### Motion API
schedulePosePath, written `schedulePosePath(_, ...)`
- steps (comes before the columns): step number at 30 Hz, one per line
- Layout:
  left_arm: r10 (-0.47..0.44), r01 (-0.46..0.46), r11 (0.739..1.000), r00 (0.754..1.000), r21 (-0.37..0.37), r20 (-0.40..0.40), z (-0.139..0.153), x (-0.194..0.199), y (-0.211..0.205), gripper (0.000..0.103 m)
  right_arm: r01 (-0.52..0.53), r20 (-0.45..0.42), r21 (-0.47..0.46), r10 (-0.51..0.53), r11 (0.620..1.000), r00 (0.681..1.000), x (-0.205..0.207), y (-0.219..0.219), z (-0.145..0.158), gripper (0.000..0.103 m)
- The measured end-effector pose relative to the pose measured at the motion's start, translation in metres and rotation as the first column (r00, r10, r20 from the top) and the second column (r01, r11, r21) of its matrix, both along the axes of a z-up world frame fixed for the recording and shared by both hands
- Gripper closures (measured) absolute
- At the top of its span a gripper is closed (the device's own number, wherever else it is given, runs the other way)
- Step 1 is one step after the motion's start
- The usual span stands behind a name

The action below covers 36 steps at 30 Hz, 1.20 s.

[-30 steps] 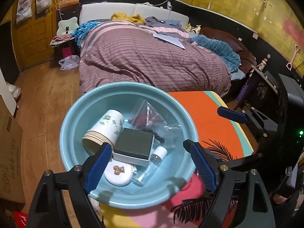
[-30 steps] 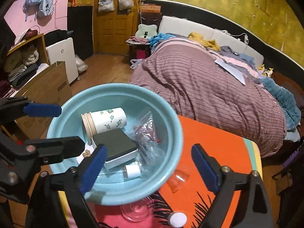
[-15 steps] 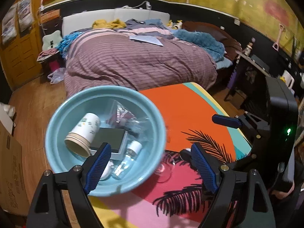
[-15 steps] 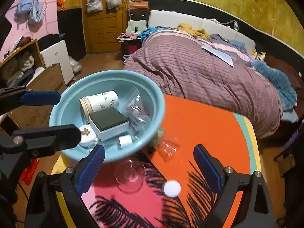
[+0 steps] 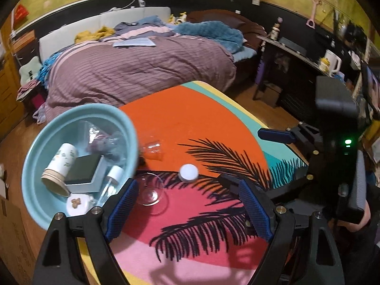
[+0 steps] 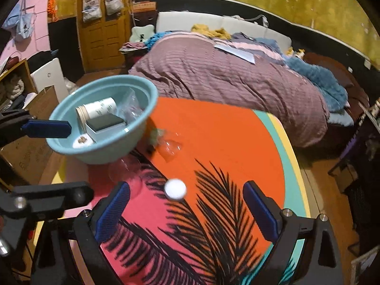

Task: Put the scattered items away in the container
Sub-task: 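Move both tools back over the table toward the white round container and glasses, then grasp the white round container with the right tool while the left tool approaches the clear glass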

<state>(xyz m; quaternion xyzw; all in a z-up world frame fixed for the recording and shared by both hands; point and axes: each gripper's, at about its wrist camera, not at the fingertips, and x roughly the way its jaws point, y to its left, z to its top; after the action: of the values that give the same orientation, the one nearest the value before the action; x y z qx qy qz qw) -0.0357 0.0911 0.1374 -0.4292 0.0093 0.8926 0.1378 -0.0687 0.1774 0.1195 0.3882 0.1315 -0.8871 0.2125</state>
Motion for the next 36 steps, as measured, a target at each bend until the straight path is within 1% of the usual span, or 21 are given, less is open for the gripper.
schedulePosePath(3, -0.012, 0.011, 0.999, 1.000, 0.031, 0.028, -0.007, -0.001, 0.000, 0.013, 0.030, 0.029, 0.000, -0.030, 1.000, 0.999, 0.001, 0.012, -0.014, 0.005)
schedulePosePath(7, -0.028, 0.018, 0.995, 0.994, 0.097, 0.110, -0.029, -0.003, -0.004, 0.013, 0.071, 0.074, 0.000, -0.071, 0.997, 0.995, -0.002, 0.027, -0.035, 0.005)
schedulePosePath(10, -0.043, 0.025, 0.993, 0.985, 0.112, 0.165, -0.047, -0.004, -0.003, 0.013, 0.096, 0.111, 0.004, -0.096, 0.995, 0.989, -0.006, 0.036, -0.051, 0.005)
schedulePosePath(12, -0.043, 0.026, 0.995, 0.984, 0.097, 0.176, -0.055, -0.003, -0.001, 0.013, 0.106, 0.125, 0.018, -0.108, 0.994, 0.986, -0.009, 0.041, -0.061, 0.005)
schedulePosePath(15, -0.012, 0.008, 1.000, 0.988, 0.026, 0.155, -0.062, -0.001, 0.003, 0.013, 0.141, 0.119, 0.050, -0.146, 0.989, 0.982, -0.015, 0.048, -0.069, 0.005)
schedulePosePath(16, -0.002, 0.001, 1.000, 0.989, 0.008, 0.145, -0.064, -0.001, 0.004, 0.013, 0.151, 0.118, 0.049, -0.156, 0.987, 0.981, -0.018, 0.051, -0.070, 0.005)
schedulePosePath(18, 0.010, -0.009, 1.000, 0.991, -0.006, 0.137, -0.069, -0.002, 0.003, 0.013, 0.158, 0.124, 0.033, -0.161, 0.987, 0.979, -0.023, 0.055, -0.071, 0.005)
schedulePosePath(21, 0.025, -0.024, 1.000, 0.991, -0.010, 0.129, -0.078, -0.004, 0.000, 0.013, 0.134, 0.127, 0.014, -0.135, 0.991, 0.983, -0.029, 0.051, -0.071, 0.005)
schedulePosePath(25, 0.039, -0.036, 0.998, 0.997, -0.047, 0.073, -0.090, -0.003, -0.003, 0.013, 0.072, 0.115, -0.006, -0.071, 0.997, 0.991, -0.033, 0.036, -0.071, 0.005)
schedulePosePath(27, 0.023, -0.020, 0.999, 0.998, -0.044, 0.065, -0.095, -0.003, -0.006, 0.013, 0.030, 0.112, -0.012, -0.029, 0.999, 0.993, -0.036, 0.026, -0.072, 0.005)
schedulePosePath(30, -0.028, 0.030, 0.998, 0.998, -0.046, 0.060, -0.104, -0.003, -0.010, 0.013, -0.032, 0.094, -0.019, 0.034, 0.999, 0.995, -0.038, 0.013, -0.073, 0.005)
schedulePosePath(33, -0.062, 0.065, 0.997, 0.997, -0.041, 0.055, -0.112, -0.003, -0.016, 0.013, -0.093, 0.074, -0.002, 0.093, 0.996, 0.993, -0.041, 0.001, -0.079, 0.010)
schedulePosePath(35, -0.059, 0.062, 0.997, 0.997, -0.046, 0.054, -0.117, -0.004, -0.024, 0.013, -0.130, 0.078, 0.019, 0.128, 0.991, 0.989, -0.045, -0.005, -0.085, 0.019)
schedulePosePath(36, -0.053, 0.056, 0.998, 0.997, -0.039, 0.053, -0.119, -0.005, -0.028, 0.013, -0.147, 0.087, 0.029, 0.144, 0.989, 0.986, -0.047, -0.008, -0.089, 0.021)
